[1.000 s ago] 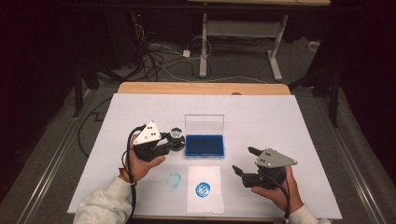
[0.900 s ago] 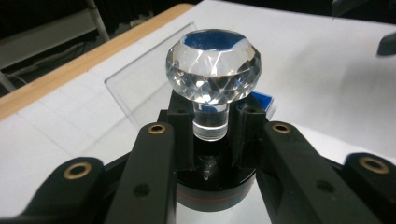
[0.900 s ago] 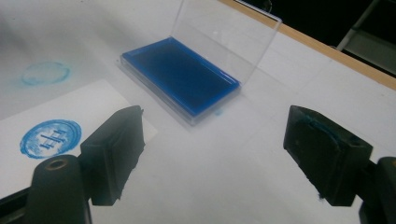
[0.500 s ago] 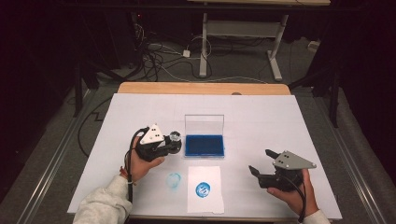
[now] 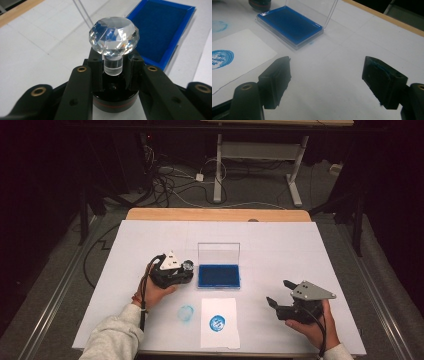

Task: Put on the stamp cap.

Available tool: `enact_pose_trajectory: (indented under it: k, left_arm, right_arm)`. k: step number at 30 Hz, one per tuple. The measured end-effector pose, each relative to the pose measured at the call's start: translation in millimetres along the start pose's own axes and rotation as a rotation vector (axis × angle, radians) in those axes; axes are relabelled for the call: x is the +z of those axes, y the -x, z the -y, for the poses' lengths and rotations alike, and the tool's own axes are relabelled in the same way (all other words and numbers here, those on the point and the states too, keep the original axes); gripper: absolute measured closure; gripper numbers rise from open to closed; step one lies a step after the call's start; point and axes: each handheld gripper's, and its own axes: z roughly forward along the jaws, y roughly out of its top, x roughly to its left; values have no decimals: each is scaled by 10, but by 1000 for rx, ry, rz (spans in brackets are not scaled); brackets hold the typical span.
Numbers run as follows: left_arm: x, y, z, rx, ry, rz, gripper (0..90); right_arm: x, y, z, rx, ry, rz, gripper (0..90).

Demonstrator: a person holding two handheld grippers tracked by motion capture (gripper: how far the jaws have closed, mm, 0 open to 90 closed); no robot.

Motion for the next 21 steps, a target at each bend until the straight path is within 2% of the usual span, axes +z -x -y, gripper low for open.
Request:
enact_pose_trajectory:
  k: [7,9,14,21]
  left_arm:
    - [0,-49,39,-22,-31,11,677]
    - [-23,-67,52,-25,-42,-2,652]
    - [-72,-126,100,-56,-54,0,616]
    - [-96,-125,102,-70,-47,-29,543]
  right_arm:
    - [24,-7,2,-10,-7,-2,236]
    - [25,4,6,-8,-9,-2,236]
    - [34,15,6,-11,-12,-4,236]
    - [45,8,0,-16,-15,-5,239]
